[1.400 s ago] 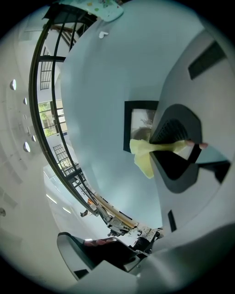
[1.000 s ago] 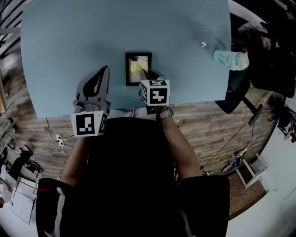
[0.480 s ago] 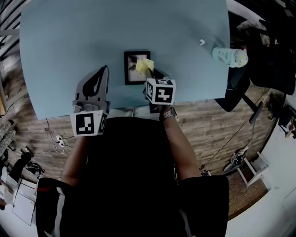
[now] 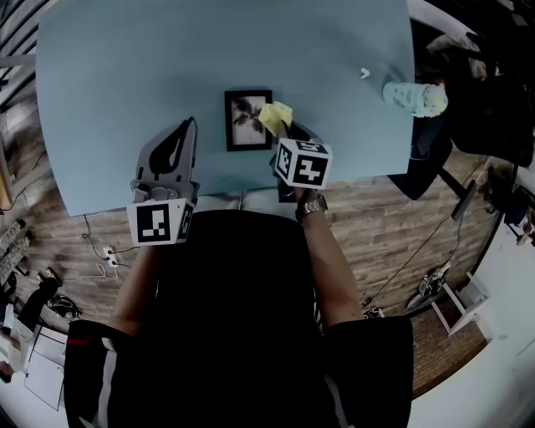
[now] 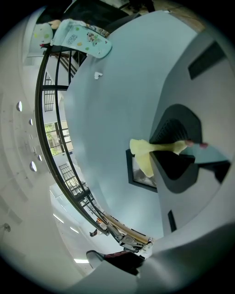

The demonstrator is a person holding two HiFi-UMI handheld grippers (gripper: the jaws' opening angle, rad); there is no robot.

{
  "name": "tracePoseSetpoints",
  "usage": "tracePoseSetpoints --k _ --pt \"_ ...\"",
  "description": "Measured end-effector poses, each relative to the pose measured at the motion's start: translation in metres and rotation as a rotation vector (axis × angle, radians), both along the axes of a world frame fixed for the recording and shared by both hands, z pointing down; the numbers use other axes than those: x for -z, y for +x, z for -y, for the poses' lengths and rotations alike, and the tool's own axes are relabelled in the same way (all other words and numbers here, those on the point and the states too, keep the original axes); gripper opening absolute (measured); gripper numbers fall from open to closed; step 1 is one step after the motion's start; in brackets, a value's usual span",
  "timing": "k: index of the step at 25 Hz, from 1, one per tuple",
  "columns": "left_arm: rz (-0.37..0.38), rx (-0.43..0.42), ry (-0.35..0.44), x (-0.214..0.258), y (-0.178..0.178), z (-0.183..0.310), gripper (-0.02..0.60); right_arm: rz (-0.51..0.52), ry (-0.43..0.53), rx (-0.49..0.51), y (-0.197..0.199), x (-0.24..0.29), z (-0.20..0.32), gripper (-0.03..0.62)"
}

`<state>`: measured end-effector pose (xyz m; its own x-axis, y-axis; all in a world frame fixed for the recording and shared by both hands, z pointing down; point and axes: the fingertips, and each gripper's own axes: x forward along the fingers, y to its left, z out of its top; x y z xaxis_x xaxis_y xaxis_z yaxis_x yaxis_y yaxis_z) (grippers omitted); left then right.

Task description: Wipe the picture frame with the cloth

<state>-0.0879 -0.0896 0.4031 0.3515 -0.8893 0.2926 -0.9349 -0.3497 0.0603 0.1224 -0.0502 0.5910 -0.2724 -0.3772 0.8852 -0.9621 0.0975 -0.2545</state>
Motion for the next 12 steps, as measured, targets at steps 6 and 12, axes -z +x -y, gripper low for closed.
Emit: tracePoseSetpoints --k 6,12 --pt "0.0 -0.004 0.008 0.003 -0.002 -0.004 0.0 0.022 0.026 -0.02 0.0 0.014 -0.002 0.035" --pt "0.003 -0.003 0.012 0.005 -0.005 -0.011 0.0 0.072 0.05 0.057 -0.035 0.029 -0.009 0.037"
